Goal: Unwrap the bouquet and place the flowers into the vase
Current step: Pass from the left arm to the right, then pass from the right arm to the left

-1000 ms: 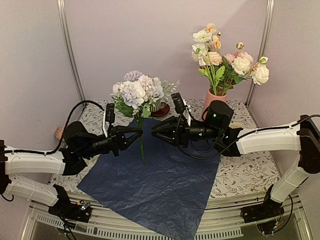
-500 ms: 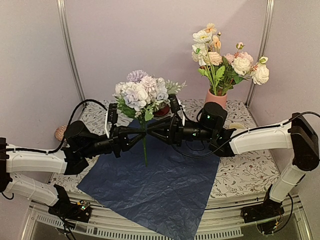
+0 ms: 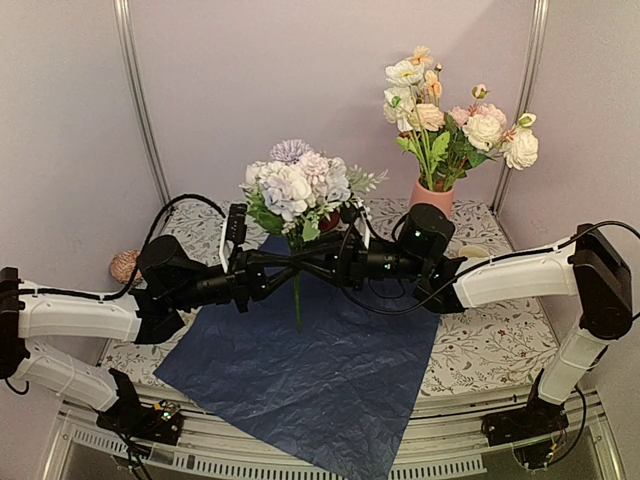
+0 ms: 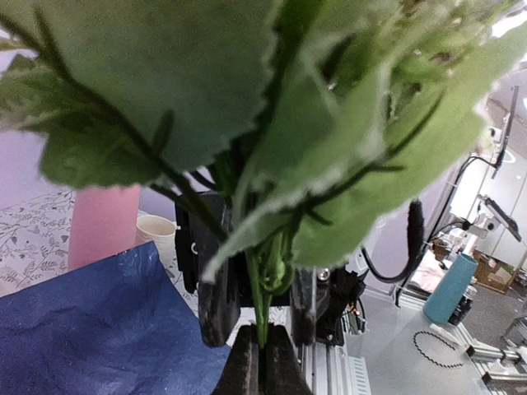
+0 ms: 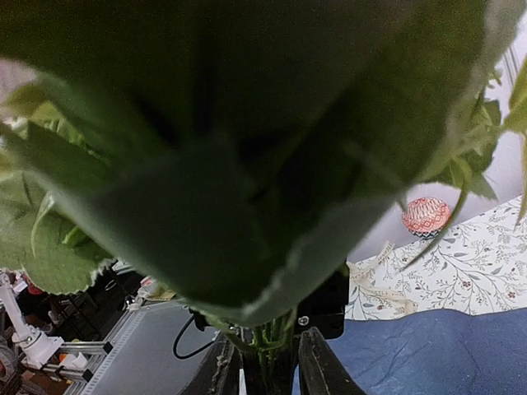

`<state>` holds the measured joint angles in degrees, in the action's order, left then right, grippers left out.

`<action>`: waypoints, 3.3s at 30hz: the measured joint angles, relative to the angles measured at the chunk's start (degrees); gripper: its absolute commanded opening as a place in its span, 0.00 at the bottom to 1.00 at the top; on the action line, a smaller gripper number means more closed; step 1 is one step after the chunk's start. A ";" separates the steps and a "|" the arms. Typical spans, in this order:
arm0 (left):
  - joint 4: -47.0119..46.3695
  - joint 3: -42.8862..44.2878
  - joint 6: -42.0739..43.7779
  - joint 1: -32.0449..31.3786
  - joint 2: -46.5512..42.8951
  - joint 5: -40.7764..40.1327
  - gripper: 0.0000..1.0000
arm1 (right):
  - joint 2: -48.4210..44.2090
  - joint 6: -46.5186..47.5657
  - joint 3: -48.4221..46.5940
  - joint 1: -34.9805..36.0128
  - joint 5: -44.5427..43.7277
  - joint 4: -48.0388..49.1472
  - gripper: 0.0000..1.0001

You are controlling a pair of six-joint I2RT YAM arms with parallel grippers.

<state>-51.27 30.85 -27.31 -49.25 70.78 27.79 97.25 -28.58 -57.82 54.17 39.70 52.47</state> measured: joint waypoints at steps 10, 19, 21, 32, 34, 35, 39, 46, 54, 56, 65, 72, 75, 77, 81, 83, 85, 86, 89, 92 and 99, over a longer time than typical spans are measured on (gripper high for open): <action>0.81 1.01 0.74 -0.04 0.92 0.39 0.10 | 0.11 -0.52 0.00 -0.17 -0.22 0.63 0.02; 2.58 0.70 1.16 -0.22 0.79 -0.81 0.47 | -1.22 -0.50 1.27 -0.61 -3.65 1.09 0.02; 3.17 0.50 1.29 -0.26 0.85 -1.75 0.54 | -1.95 -0.55 1.57 -0.76 -5.35 1.16 0.02; 3.91 -0.70 0.70 -0.37 0.85 -3.02 0.71 | -3.56 -0.87 3.17 -0.72 -11.37 1.14 0.02; 3.98 -0.70 0.61 -0.37 0.85 -3.08 0.72 | -3.56 -0.96 3.17 -0.72 -11.87 1.16 0.02; 3.98 -0.70 0.57 -0.37 0.85 -3.21 0.72 | -3.56 -1.03 3.19 -0.72 -12.22 1.16 0.02; 2.75 -1.49 -0.20 -0.37 0.96 -4.11 0.66 | -3.56 -1.86 3.85 -0.72 -13.60 2.82 0.02; -0.81 -2.73 -1.53 -0.96 4.42 -4.81 0.60 | -3.56 -4.07 4.17 -0.72 -15.21 8.22 0.02; -0.37 -2.29 -0.94 -1.33 5.22 -4.70 0.53 | -3.54 -5.18 4.17 -0.72 -15.15 9.81 0.03; 0.48 -1.40 -0.31 -1.38 5.33 -4.35 0.51 | -3.50 -5.29 4.17 -0.72 -15.13 10.01 0.03; 2.99 1.81 0.98 -1.51 7.56 -2.51 0.33 | -2.84 -5.33 4.17 -0.72 -14.43 10.73 0.03; 4.28 2.58 1.42 -1.92 7.63 -2.73 0.15 | -2.56 -5.14 4.17 -0.74 -14.47 10.78 0.03; 4.42 2.56 1.53 -2.08 7.43 -3.28 0.47 | -2.58 -5.05 4.17 -0.74 -14.62 10.80 0.03; 4.31 2.36 1.36 -2.12 7.17 -3.96 0.62 | -2.58 -5.05 4.24 -0.74 -14.95 11.08 0.03; 1.40 0.09 0.57 -2.14 6.51 -4.61 0.68 | -2.58 -5.09 4.70 -0.55 -15.63 12.37 0.03; 0.13 -1.09 0.55 -2.14 6.38 -4.70 0.71 | -2.58 -5.09 4.94 -0.52 -16.02 13.05 0.03; -0.46 -1.51 0.79 -2.14 6.38 -4.68 0.74 | -2.56 -5.11 5.01 -0.42 -16.70 13.75 0.03; -0.79 -1.55 0.92 -2.16 6.38 -4.66 0.79 | -2.58 -5.14 5.01 -0.37 -16.98 14.23 0.03; -1.92 -1.55 1.75 -2.29 6.29 -4.50 0.85 | -2.56 -5.16 5.01 -0.09 -17.33 15.91 0.03; -2.03 -1.57 2.73 -2.40 5.70 -4.52 0.86 | -2.58 -5.25 5.03 0.13 -17.38 17.29 0.03; -1.99 -1.55 4.26 -2.45 4.81 -3.34 0.84 | -2.25 -5.81 5.51 0.37 -16.74 20.59 0.03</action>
<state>-53.25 29.30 -23.05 -51.70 75.59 24.45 95.00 -34.39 -52.31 54.54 22.96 73.06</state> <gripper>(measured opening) 0.846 0.030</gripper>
